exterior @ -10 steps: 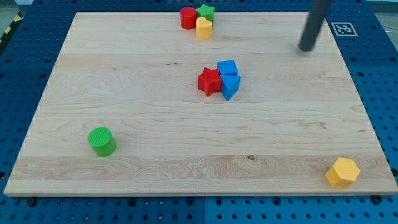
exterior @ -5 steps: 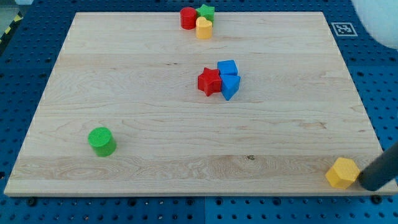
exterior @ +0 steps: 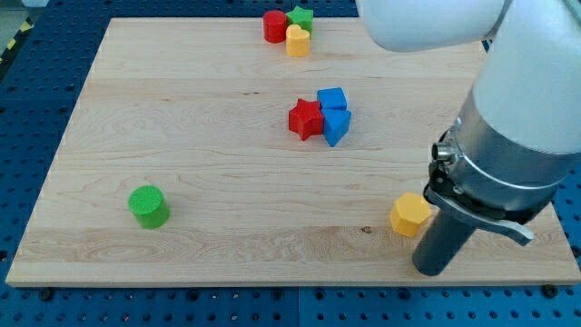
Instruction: Move the hexagon towards the blue blocks
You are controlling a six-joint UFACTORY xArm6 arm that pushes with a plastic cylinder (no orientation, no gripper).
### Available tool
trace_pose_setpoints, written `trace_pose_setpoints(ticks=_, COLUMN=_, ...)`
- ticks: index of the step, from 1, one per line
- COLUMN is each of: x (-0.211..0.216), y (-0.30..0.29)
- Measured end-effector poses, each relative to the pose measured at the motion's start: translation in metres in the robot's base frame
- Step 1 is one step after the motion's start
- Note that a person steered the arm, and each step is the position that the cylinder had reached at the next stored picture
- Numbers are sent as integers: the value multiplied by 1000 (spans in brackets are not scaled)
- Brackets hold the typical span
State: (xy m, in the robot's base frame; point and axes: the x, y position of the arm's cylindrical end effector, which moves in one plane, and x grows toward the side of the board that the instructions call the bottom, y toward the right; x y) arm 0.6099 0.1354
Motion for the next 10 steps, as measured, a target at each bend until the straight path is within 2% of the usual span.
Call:
trace_pose_setpoints(ticks=2, x=-80, y=18)
trace_pose_setpoints(ticks=3, x=-69, y=27)
trace_pose_setpoints(ticks=4, x=-30, y=17)
trace_pose_setpoints(ticks=5, x=-33, y=-18)
trace_pose_setpoints(ticks=6, x=-62, y=1)
trace_pose_setpoints(ticks=7, x=-92, y=43)
trace_pose_setpoints(ticks=8, x=-102, y=60)
trace_pose_setpoints(ticks=9, x=-69, y=51)
trace_pose_setpoints(ticks=10, x=-38, y=9)
